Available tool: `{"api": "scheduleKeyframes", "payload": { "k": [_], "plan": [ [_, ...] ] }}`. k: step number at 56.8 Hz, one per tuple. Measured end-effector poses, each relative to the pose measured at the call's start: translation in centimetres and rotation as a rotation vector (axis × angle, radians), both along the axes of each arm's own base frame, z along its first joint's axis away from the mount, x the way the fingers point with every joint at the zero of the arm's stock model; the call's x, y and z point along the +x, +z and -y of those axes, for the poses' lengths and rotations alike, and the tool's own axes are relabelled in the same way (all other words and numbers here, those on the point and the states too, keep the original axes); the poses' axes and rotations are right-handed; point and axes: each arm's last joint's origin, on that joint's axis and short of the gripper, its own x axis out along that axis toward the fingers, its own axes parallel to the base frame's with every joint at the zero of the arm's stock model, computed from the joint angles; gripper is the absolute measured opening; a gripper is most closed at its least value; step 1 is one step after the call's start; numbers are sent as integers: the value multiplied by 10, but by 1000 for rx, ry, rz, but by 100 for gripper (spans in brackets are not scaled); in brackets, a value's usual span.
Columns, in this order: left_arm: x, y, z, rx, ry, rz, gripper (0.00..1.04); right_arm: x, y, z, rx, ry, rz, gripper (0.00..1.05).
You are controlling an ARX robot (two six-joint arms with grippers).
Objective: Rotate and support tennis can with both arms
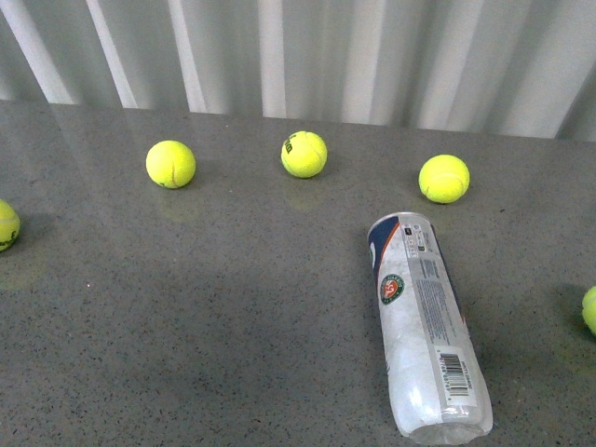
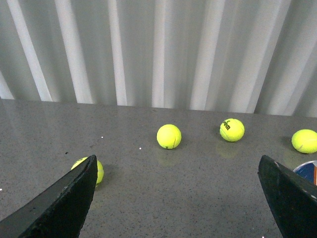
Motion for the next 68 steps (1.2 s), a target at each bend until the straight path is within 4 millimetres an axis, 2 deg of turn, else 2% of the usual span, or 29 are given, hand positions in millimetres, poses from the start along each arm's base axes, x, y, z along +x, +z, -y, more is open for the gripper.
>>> {"api": "scheduleKeyframes", "payload": {
  "k": [44, 46, 48, 51, 54, 55, 58, 63, 66, 68],
  "plan": [
    [0, 0, 0, 0, 0, 0, 98, 0, 0, 0, 0, 0, 0, 98],
    [0, 0, 0, 0, 0, 0, 98, 0, 0, 0, 7, -41, -13, 98],
    [0, 0, 0, 0, 0, 0, 98, 3, 6, 2, 24, -163, -23, 98],
    [0, 0, 0, 0, -2, 0, 98, 14, 31, 8, 73, -261, 23, 98],
    [0, 0, 0, 0, -1, 0, 98, 38, 67, 21, 143, -292, 99, 98],
    [0, 0, 0, 0, -1, 0, 98, 51, 78, 27, 179, -291, 107, 98],
    [0, 0, 0, 0, 0, 0, 98, 92, 91, 40, 240, -288, 35, 98],
    [0, 0, 0, 0, 0, 0, 98, 155, 77, 46, 305, -236, -184, 98],
    [0, 0, 0, 0, 0, 1, 98, 194, 51, 43, 338, -200, -372, 98],
    [0, 0, 0, 0, 0, 1, 98, 219, 25, 36, 342, -172, -521, 98]
  ]
}}
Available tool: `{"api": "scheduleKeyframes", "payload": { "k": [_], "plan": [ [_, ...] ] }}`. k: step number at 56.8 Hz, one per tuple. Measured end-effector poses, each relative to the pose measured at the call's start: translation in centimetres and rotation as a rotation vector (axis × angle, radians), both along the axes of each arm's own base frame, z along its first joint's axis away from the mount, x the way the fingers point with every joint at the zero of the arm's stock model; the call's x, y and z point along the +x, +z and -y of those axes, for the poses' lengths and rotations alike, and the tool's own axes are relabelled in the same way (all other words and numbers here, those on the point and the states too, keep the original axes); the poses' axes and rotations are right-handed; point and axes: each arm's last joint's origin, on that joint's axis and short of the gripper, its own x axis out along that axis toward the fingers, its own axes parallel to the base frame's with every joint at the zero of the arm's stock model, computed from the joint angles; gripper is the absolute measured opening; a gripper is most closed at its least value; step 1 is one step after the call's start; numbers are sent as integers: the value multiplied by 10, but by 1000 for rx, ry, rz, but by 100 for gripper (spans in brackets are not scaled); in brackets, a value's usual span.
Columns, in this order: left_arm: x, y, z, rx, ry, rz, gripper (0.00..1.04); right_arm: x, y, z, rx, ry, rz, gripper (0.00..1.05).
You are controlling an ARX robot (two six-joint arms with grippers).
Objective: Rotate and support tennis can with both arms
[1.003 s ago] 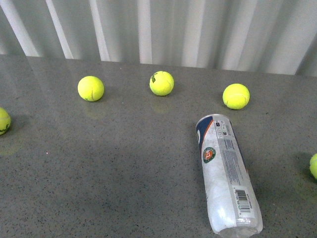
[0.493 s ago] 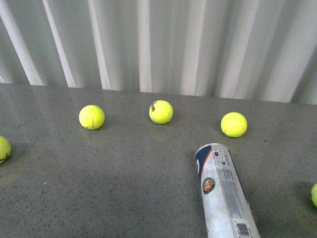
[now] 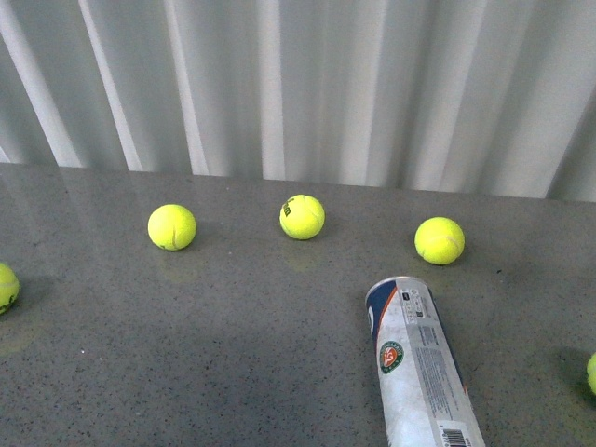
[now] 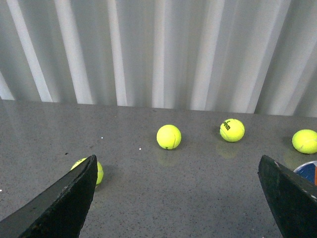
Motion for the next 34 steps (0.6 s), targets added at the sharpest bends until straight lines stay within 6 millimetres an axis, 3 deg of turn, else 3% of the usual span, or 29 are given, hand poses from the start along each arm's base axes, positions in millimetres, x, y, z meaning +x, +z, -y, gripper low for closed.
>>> {"api": "scheduleKeyframes", "payload": {
  "k": [4, 7, 18, 26, 34],
  "plan": [
    [0, 0, 0, 0, 0, 0, 98, 31, -44, -29, 55, 147, -220, 98],
    [0, 0, 0, 0, 0, 0, 98, 39, -62, -52, 66, 228, -305, 98],
    [0, 0, 0, 0, 0, 0, 98, 37, -73, -108, 68, 443, -362, 98],
    [0, 0, 0, 0, 0, 0, 98, 34, -76, -115, 65, 475, -389, 98],
    [0, 0, 0, 0, 0, 0, 98, 26, -97, -118, 74, 494, -454, 98]
  ]
}}
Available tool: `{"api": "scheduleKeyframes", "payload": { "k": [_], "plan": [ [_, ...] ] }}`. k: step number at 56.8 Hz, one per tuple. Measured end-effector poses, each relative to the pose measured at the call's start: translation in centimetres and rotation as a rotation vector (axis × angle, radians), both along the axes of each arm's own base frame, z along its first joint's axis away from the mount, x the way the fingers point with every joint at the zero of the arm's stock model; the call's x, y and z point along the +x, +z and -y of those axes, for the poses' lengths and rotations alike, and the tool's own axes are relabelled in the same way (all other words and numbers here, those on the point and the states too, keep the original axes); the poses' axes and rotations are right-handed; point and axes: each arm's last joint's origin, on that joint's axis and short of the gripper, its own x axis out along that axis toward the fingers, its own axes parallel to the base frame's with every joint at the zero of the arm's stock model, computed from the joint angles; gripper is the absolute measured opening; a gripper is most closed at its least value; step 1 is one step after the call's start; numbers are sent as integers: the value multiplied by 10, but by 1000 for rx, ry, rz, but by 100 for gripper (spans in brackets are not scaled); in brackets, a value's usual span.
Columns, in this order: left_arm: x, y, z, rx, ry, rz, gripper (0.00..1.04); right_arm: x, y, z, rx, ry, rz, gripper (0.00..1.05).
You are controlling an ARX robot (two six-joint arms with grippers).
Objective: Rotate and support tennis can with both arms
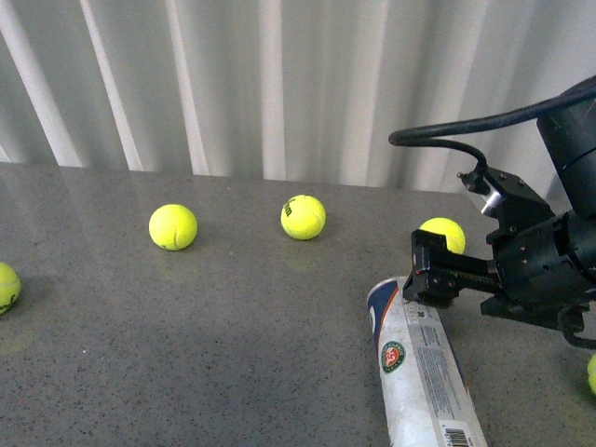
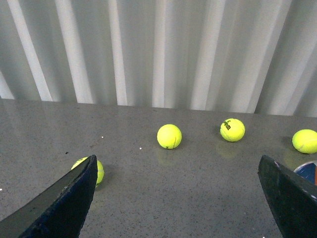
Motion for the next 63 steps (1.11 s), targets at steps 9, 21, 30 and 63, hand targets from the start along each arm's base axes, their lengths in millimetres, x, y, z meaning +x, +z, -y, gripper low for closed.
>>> {"api": "scheduleKeyframes", "payload": {
  "k": [9, 21, 30, 63],
  "plan": [
    [0, 0, 0, 0, 0, 0, 98, -4, -18, -8, 16, 34, -28, 98],
    [0, 0, 0, 0, 0, 0, 98, -2, -36, -10, 15, 37, -35, 98],
    [0, 0, 0, 0, 0, 0, 98, -3, -45, -9, -9, 19, -21, 82],
    [0, 0, 0, 0, 0, 0, 98, -3, -34, -4, -46, -2, 35, 26]
  ]
}}
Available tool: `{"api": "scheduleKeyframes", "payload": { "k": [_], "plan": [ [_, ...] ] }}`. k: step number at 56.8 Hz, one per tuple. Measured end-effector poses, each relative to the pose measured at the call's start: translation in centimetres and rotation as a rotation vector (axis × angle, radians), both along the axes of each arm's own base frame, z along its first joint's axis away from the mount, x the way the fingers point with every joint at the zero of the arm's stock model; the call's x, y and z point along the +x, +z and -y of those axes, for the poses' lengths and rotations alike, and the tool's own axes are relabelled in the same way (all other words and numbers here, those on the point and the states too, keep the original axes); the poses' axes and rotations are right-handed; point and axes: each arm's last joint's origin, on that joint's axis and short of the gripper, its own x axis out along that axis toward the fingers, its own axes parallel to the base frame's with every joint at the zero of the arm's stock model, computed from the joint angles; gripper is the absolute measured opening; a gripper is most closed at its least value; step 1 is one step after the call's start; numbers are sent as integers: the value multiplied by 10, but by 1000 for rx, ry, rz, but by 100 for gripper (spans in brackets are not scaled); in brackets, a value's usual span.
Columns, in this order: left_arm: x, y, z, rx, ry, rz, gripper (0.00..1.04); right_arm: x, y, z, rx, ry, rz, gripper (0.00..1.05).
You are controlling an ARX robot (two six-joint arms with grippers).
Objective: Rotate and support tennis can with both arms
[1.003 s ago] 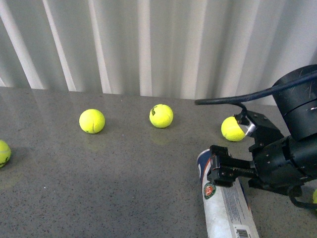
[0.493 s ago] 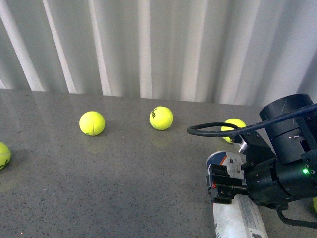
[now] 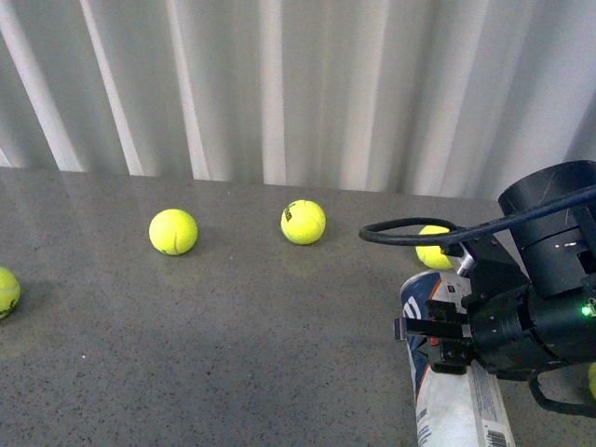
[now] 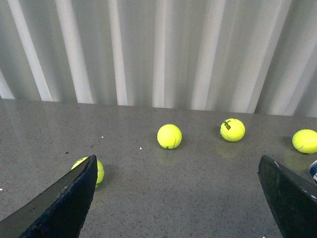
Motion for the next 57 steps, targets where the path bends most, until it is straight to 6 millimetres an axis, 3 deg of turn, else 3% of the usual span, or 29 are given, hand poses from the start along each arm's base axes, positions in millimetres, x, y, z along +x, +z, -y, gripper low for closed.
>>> {"api": "scheduleKeyframes", "payload": {
  "k": [18, 30, 45, 57],
  "plan": [
    [0, 0, 0, 0, 0, 0, 98, 5, 16, -2, -109, 20, 50, 19],
    [0, 0, 0, 0, 0, 0, 98, 12, 38, -12, -260, 81, 178, 17],
    [0, 0, 0, 0, 0, 0, 98, 17, 60, -47, -588, 343, 466, 16],
    [0, 0, 0, 0, 0, 0, 98, 27, 47, -84, -790, 654, 648, 14]
  ]
}}
